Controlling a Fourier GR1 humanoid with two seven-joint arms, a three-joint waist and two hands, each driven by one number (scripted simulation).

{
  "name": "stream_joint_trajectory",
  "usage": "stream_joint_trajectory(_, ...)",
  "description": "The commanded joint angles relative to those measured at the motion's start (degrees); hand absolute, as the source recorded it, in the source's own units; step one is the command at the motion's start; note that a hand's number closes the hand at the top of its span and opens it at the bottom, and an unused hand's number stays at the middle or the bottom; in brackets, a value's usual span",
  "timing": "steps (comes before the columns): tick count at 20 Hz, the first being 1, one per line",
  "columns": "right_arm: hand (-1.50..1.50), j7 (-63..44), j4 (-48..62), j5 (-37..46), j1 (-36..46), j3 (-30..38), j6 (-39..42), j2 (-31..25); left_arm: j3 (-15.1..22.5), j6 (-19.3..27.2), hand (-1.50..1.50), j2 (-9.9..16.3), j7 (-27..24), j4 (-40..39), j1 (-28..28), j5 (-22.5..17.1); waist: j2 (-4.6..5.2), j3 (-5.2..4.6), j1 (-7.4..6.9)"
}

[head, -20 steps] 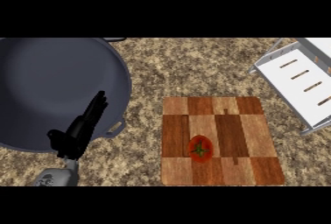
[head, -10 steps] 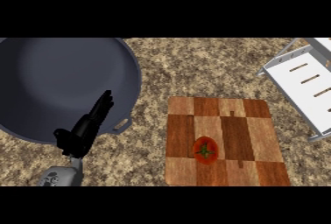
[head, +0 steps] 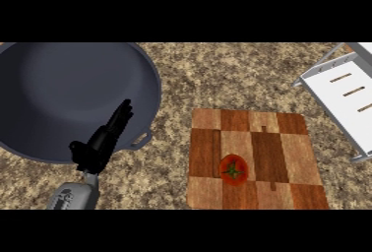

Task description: Pick the sweet potato from the cutting board and place it in the tiered basket

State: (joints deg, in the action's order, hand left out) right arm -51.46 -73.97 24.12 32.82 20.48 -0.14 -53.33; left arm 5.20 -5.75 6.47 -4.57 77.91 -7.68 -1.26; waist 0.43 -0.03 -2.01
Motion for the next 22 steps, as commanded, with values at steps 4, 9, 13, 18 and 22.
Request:
stream_joint_trajectory(4,1.50,9.01,21.41,3.57,14.07,-5.00,-3.99,4.23,0.13,0.61,0.00,-1.03,1.10,0.62,-0.74,0.51,0.16,0.05,-0.31)
stream_joint_trajectory(9,1.50,15.65,34.89,7.43,20.20,-6.18,-8.72,6.81,-0.73,0.81,0.00,-1.23,3.34,0.35,-3.66,0.12,0.33,0.10,-0.55)
stream_joint_trajectory(13,1.50,21.42,42.79,5.19,23.23,-2.27,-12.34,8.24,-0.10,-2.87,0.00,0.73,0.73,0.59,0.25,-0.22,0.38,0.14,-0.84)
stream_joint_trajectory(18,1.50,23.29,48.73,3.33,28.07,0.18,-13.67,9.84,-2.82,-1.85,0.00,0.53,-3.31,-5.41,-2.02,-0.02,0.35,0.08,-0.05)
stream_joint_trajectory(22,1.50,12.65,49.42,-2.28,30.97,5.32,-13.26,12.12,-1.77,-0.24,0.00,-0.55,-0.21,-2.80,-2.32,0.68,-0.07,0.05,0.54)
